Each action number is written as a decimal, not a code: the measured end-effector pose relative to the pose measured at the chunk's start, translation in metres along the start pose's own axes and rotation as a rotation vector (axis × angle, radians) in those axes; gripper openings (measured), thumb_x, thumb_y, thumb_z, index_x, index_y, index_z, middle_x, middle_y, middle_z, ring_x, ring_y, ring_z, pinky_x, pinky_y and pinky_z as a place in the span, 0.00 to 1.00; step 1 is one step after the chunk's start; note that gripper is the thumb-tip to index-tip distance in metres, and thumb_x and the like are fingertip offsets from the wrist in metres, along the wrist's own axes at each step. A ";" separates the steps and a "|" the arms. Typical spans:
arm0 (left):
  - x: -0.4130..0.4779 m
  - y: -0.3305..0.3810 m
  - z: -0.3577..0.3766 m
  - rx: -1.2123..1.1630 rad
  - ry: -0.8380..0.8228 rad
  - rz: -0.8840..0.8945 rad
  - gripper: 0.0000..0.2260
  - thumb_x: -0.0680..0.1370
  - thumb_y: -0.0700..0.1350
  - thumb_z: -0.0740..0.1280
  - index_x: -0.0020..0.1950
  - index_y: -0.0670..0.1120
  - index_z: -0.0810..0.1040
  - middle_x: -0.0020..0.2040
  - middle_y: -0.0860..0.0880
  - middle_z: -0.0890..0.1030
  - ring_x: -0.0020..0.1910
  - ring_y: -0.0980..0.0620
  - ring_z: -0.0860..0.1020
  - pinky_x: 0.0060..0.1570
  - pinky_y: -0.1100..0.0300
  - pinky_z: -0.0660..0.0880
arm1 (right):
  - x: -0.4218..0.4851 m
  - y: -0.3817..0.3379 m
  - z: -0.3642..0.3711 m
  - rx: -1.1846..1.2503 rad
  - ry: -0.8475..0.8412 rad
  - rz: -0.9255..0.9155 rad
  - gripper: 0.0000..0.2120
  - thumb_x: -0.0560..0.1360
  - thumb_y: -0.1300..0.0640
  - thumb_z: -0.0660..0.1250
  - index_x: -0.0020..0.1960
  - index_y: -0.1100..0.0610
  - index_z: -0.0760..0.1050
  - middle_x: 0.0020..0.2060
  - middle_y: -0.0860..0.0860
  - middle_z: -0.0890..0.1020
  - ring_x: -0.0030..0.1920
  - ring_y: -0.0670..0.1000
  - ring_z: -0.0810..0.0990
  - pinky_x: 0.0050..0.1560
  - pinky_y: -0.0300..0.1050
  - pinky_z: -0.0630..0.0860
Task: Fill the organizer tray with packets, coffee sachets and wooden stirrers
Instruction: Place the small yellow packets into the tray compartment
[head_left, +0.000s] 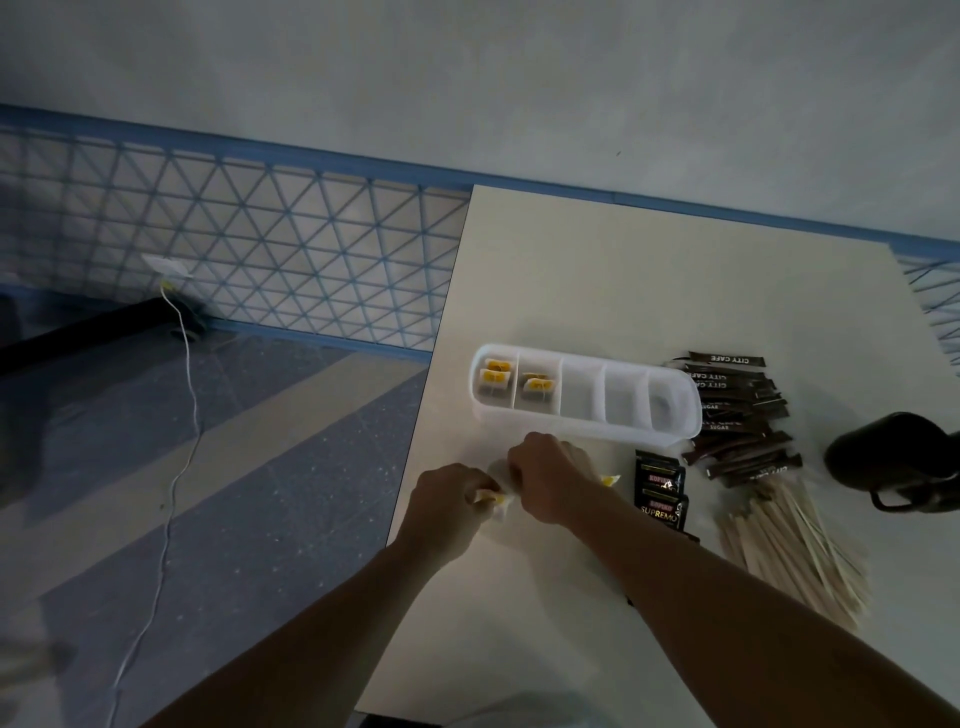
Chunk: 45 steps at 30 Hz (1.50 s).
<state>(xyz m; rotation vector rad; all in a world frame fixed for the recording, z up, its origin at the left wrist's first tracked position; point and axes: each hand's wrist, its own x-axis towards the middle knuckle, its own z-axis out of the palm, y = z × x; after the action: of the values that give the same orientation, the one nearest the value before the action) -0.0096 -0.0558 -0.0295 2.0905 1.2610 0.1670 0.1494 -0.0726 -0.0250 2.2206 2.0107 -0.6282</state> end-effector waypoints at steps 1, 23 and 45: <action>0.001 0.000 0.001 -0.006 0.010 -0.004 0.10 0.76 0.51 0.70 0.52 0.48 0.86 0.48 0.48 0.86 0.45 0.51 0.82 0.51 0.57 0.77 | 0.000 0.000 0.000 0.015 -0.001 -0.001 0.06 0.74 0.57 0.72 0.50 0.53 0.80 0.45 0.50 0.79 0.43 0.52 0.79 0.46 0.46 0.80; 0.014 0.012 0.003 -0.087 0.053 0.013 0.09 0.75 0.48 0.71 0.52 0.46 0.85 0.46 0.48 0.86 0.42 0.53 0.80 0.42 0.64 0.71 | -0.067 0.035 -0.046 0.975 0.106 0.202 0.04 0.71 0.57 0.76 0.40 0.51 0.82 0.31 0.50 0.84 0.27 0.45 0.80 0.29 0.40 0.76; 0.013 0.025 0.016 -0.167 -0.044 0.018 0.07 0.75 0.46 0.71 0.50 0.45 0.86 0.42 0.48 0.85 0.42 0.50 0.81 0.39 0.59 0.77 | -0.110 0.056 0.032 0.433 0.427 0.278 0.05 0.67 0.55 0.73 0.40 0.46 0.81 0.37 0.40 0.74 0.37 0.43 0.76 0.34 0.36 0.67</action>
<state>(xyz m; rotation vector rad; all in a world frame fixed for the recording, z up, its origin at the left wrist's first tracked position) 0.0227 -0.0611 -0.0294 1.9523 1.1622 0.2260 0.1900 -0.1937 -0.0270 3.0484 1.7939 -0.6486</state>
